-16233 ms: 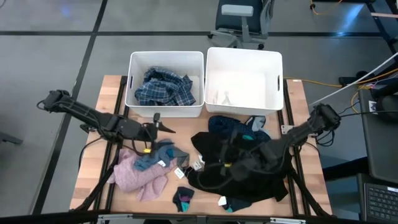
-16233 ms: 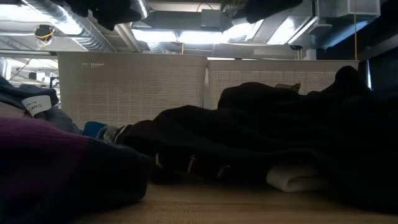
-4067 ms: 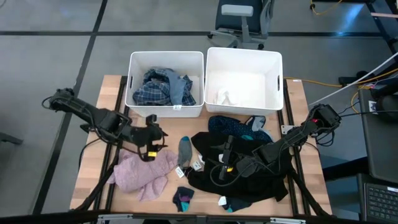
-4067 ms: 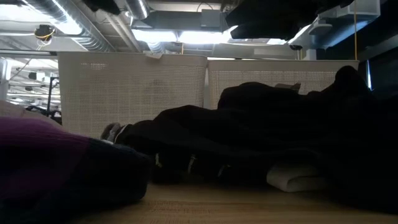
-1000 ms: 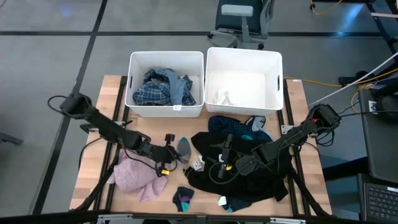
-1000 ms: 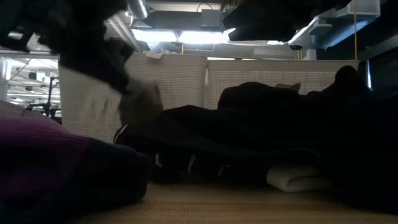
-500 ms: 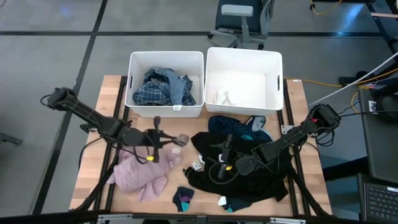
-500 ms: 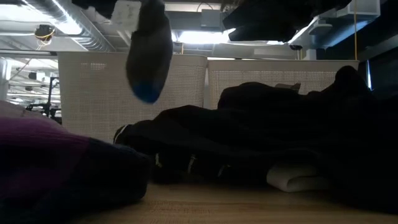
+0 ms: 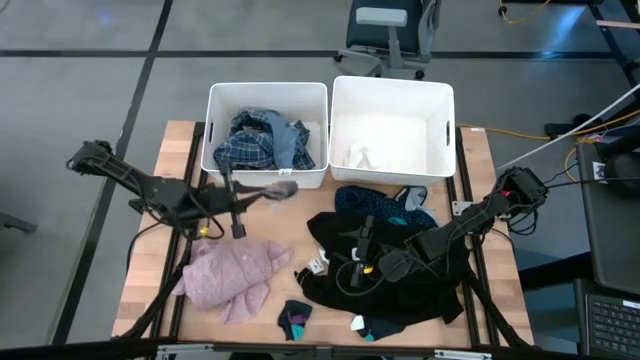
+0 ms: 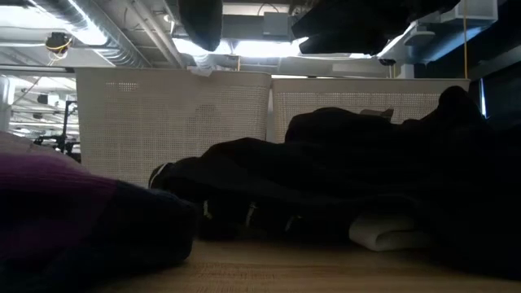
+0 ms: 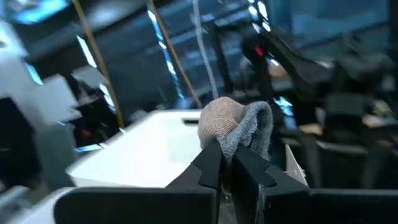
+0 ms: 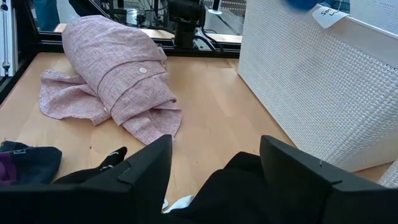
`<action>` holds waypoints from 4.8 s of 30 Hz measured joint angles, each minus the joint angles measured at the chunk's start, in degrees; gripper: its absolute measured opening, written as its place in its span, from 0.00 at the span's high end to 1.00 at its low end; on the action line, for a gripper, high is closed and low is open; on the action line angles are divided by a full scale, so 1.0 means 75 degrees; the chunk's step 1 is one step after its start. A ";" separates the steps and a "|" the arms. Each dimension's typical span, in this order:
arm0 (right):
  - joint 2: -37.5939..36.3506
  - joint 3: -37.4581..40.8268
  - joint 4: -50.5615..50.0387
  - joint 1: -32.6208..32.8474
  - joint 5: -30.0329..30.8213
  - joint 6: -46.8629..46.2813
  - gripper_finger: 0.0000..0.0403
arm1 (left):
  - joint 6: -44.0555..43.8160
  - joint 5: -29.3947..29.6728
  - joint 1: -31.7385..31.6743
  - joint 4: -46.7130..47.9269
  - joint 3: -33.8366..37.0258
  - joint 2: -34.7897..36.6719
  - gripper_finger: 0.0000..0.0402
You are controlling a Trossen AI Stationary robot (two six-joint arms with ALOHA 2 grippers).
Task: Sort clothes
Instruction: Put the gray sock into the left white bin, then put the right dark blue sock into the left white bin
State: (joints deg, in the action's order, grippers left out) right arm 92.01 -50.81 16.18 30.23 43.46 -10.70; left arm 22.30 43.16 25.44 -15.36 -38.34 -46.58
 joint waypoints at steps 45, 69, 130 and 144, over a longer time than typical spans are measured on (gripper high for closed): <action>0.0000 -0.0003 -0.0177 -0.0001 0.0061 0.0009 0.39 | -0.0243 0.0446 -0.5874 0.1618 0.0001 -0.1011 0.89; 0.0000 -0.0003 -0.0177 -0.0051 0.0061 -0.0114 0.39 | -0.1485 -0.0222 -0.4711 0.3763 -0.1173 -0.0477 0.55; 0.0000 -0.0003 -0.0273 -0.0036 0.0039 -0.0131 0.39 | -0.3713 -0.2573 0.0564 0.1418 -0.0943 -0.6098 0.55; 0.0003 -0.1575 -0.3604 0.0714 -0.2538 -0.2270 0.39 | -0.3898 -0.2455 0.0489 0.1422 -0.0935 -0.6384 0.55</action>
State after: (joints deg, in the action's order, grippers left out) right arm 92.03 -62.62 -10.85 35.58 24.43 -27.73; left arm -6.93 24.75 29.11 -4.69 -45.34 -94.45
